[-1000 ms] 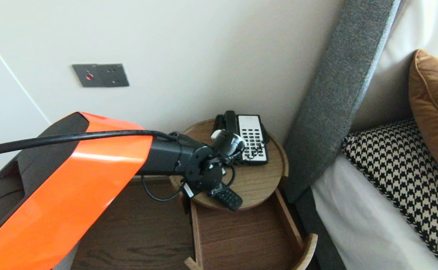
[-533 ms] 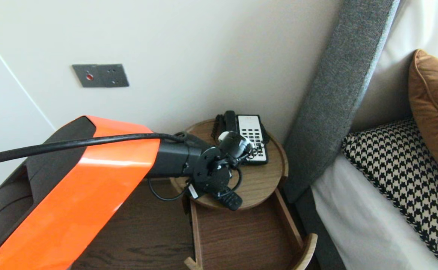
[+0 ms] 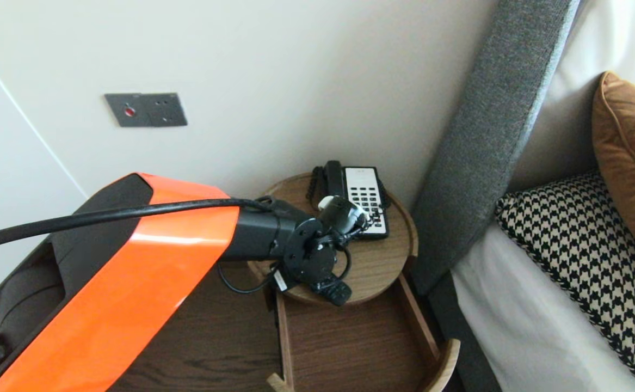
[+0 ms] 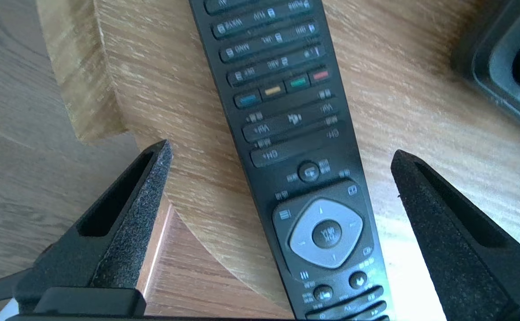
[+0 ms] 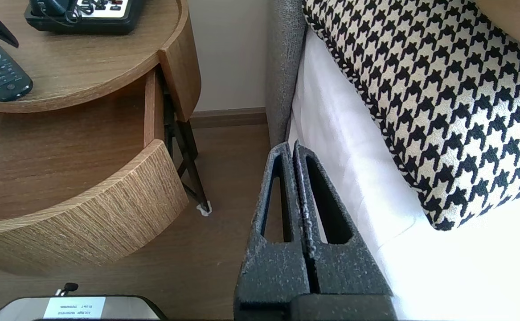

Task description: Put the remote controls on the table in the drawer one by one

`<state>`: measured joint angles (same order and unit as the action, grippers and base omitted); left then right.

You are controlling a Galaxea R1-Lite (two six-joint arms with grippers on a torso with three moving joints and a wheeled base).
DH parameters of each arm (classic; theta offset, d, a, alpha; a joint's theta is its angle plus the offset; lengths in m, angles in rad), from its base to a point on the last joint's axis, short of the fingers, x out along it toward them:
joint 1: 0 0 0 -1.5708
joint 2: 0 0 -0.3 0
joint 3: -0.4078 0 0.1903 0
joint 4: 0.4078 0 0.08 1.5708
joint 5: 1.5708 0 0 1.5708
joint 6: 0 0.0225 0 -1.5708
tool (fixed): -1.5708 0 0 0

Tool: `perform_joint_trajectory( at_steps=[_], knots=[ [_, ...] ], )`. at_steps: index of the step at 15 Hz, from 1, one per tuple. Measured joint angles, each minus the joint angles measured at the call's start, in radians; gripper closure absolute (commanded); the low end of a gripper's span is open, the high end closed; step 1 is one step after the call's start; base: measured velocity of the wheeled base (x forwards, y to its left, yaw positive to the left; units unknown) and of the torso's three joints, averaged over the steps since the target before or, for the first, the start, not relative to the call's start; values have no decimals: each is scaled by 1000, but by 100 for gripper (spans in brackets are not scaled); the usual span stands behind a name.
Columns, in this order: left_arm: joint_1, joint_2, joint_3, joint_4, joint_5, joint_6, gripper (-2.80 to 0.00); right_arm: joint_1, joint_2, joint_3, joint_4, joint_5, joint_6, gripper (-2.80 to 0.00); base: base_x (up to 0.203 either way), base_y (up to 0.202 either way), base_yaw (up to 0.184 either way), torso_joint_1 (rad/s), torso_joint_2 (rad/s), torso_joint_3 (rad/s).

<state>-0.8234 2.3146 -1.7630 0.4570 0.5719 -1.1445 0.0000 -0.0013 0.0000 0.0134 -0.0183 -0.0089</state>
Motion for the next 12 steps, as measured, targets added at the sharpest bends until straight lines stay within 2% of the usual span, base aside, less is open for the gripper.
perform_joint_trajectory(
  at_steps=[7,12],
  knots=[
    [1,16,-26,-1,3,29,-280,0,0,0,0,0,0,0,0,0,0,0,0,0],
    [-5,22,-36,-1,71,100,-280,0,0,0,0,0,0,0,0,0,0,6,2,0]
  ],
)
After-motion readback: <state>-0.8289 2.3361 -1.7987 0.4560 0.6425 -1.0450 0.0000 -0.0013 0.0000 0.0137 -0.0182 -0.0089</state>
